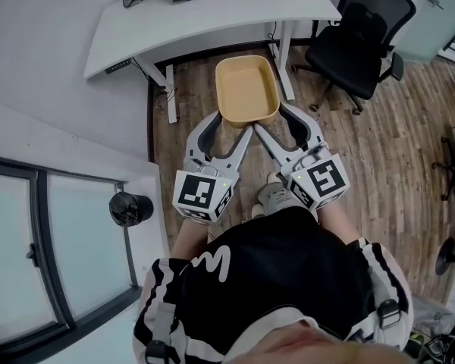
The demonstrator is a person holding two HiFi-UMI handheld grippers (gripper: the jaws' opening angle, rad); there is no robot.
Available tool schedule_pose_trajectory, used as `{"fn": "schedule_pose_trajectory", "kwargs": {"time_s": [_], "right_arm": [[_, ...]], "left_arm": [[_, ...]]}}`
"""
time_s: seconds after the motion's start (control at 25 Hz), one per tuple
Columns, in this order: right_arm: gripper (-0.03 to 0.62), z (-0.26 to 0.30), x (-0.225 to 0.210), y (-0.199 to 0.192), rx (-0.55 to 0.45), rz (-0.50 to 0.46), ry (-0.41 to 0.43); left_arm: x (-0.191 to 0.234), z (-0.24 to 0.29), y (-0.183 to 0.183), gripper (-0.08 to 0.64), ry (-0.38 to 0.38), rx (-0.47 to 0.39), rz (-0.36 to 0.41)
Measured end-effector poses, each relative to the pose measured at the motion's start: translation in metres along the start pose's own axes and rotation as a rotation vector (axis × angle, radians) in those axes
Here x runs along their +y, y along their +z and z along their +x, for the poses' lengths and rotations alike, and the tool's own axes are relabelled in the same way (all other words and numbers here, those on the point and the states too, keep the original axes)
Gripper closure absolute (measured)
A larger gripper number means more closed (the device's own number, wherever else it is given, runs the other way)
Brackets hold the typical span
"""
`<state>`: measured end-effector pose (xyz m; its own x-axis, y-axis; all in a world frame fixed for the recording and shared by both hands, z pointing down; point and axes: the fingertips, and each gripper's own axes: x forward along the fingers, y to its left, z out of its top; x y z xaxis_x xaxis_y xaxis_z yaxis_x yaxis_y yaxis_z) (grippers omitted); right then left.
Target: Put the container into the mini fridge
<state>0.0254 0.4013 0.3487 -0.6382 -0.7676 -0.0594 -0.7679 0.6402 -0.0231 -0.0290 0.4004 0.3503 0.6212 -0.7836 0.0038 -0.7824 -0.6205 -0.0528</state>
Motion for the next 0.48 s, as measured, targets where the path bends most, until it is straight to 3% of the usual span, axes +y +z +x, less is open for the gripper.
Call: {"fn": "schedule_pose_trajectory", "kwargs": {"time_s": [0.48], "right_arm": [[0.357, 0.006, -0.018, -0.001, -0.01, 0.007, -0.005]], "left_arm": [[0.003, 0.019, -0.001, 0.31, -0.012, 0.006, 0.006]]}}
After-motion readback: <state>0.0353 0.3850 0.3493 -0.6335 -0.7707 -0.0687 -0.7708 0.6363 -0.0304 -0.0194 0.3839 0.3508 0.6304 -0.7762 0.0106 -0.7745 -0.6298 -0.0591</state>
